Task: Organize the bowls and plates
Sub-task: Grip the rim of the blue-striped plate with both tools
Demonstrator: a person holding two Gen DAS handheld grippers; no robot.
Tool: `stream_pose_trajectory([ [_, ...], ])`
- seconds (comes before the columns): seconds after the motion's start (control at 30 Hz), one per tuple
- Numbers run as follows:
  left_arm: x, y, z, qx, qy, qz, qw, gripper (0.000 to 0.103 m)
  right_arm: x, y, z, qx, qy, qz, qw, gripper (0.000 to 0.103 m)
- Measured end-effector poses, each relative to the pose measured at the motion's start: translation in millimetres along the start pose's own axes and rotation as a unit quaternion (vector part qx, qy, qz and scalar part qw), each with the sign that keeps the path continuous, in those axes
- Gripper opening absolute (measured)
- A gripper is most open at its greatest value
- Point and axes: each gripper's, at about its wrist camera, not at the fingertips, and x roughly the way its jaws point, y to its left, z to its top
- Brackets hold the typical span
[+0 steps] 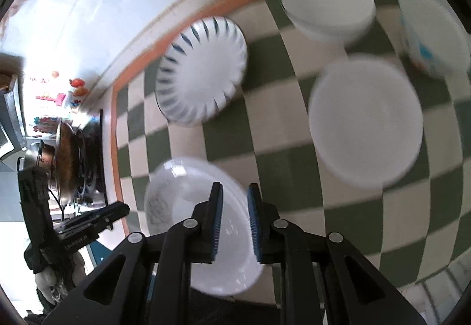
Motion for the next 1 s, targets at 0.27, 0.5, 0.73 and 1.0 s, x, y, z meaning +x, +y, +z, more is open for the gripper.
stream_pose_trajectory([
  [0.27, 43.2, 14.5, 94.8, -0.029, 0.015, -0.025, 0.9992, 0.027, 33.7, 4.8, 95.8, 0.014, -0.009, -0.043, 0.999, 0.034],
  [0.5, 96.6, 21.4, 138.7, -0.037, 0.064, -0.043, 0.9964, 0.026, 88.5, -5.4, 144.8, 0.027, 0.028, -0.076, 0.996, 0.034],
  [0.73, 103.7, 14.6, 148.5, -0.016, 0.044, -0.045, 0.9979, 0.018, 108.4, -14.3, 154.8, 0.041, 0.035, -0.048, 0.997, 0.009],
  [1.0, 96.2, 6.2, 140.8, 0.005, 0.024, -0.019, 0.9995, 0.018, 105.6, -5.8, 148.5, 0.003, 0.02, -0.064, 0.998, 0.009],
])
